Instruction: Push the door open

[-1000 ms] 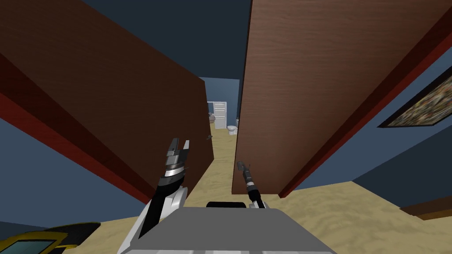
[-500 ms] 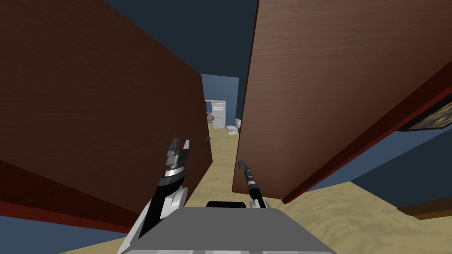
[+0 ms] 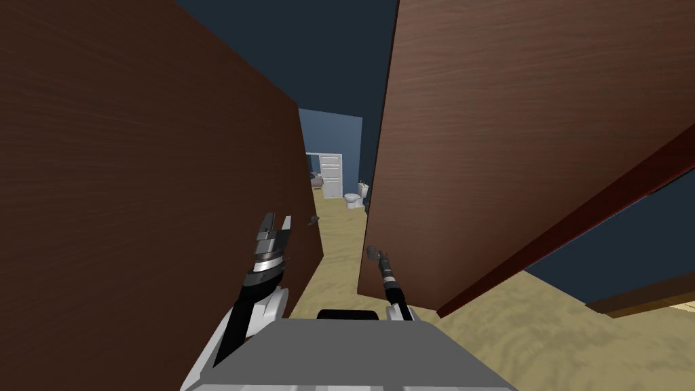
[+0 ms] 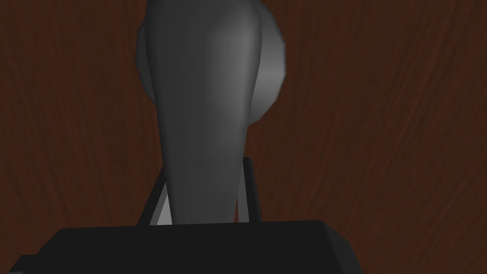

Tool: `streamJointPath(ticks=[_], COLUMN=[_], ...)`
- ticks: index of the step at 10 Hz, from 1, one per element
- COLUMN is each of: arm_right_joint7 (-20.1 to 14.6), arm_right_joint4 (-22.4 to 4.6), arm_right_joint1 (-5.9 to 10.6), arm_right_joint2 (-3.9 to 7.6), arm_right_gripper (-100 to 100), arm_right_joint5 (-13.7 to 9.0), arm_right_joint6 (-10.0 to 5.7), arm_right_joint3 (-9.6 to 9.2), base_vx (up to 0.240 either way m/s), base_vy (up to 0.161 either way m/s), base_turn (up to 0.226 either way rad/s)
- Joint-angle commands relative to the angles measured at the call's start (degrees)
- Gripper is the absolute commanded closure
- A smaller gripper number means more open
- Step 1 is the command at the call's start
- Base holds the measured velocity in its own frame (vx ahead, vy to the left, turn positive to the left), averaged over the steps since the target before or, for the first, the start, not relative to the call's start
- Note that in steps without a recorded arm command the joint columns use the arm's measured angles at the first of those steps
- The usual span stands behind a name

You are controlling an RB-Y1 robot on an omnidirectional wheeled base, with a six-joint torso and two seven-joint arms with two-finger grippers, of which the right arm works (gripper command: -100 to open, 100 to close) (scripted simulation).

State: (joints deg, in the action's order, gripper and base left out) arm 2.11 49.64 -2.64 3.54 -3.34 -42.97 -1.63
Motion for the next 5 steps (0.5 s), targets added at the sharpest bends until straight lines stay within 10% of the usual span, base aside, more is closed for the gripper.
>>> streamJointPath(ticks=[1,5], arm_right_joint7=[1.27,3.10], arm_right_joint4=[0.43,-0.77], arm_right_joint1=[0.32,1.49], arm_right_joint2=[0.13,-0.95], arm_right_gripper=[100,100], arm_right_joint5=[-0.98,-2.37], arm_right_joint6=[0.37,0.12], arm_right_joint3=[1.88,4.21], base_vx=[0.166,0.177], base_vy=[0.076,0.085], base_turn=[-0.186,-0.141])
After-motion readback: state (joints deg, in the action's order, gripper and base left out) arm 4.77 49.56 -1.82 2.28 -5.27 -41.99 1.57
